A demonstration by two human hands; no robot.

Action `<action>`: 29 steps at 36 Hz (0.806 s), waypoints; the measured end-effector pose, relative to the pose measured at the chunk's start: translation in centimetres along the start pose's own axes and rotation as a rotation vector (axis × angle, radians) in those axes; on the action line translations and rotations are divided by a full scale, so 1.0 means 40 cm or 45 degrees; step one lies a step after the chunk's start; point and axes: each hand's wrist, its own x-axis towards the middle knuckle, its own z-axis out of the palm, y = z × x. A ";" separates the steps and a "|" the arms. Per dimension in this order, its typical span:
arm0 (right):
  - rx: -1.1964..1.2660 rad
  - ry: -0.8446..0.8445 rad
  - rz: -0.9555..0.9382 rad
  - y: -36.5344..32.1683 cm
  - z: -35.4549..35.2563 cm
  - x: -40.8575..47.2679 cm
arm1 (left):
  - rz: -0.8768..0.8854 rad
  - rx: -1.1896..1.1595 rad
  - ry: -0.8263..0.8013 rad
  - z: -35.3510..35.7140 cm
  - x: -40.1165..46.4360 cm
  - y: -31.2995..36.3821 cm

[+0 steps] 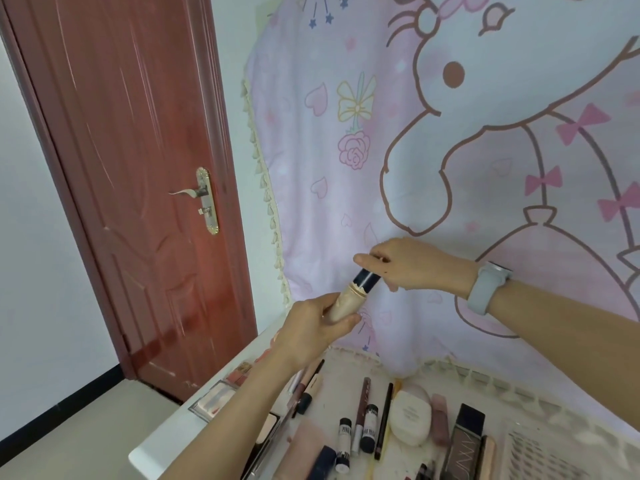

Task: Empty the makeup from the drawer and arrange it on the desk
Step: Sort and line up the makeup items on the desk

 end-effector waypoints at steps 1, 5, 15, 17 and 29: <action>-0.006 0.000 -0.026 0.000 0.003 0.003 | 0.004 0.000 -0.001 0.001 0.000 0.000; 0.272 -0.100 -0.135 0.003 -0.001 -0.001 | -0.002 0.005 0.018 -0.001 -0.002 -0.012; 0.174 -0.050 -0.107 0.004 0.016 0.007 | -0.027 0.012 0.011 -0.006 -0.008 -0.017; 0.303 -0.110 -0.126 0.007 0.013 0.006 | -0.037 0.014 0.021 -0.009 -0.008 -0.020; 0.259 -0.048 -0.087 -0.005 0.026 -0.008 | -0.031 0.011 0.012 -0.013 -0.017 -0.022</action>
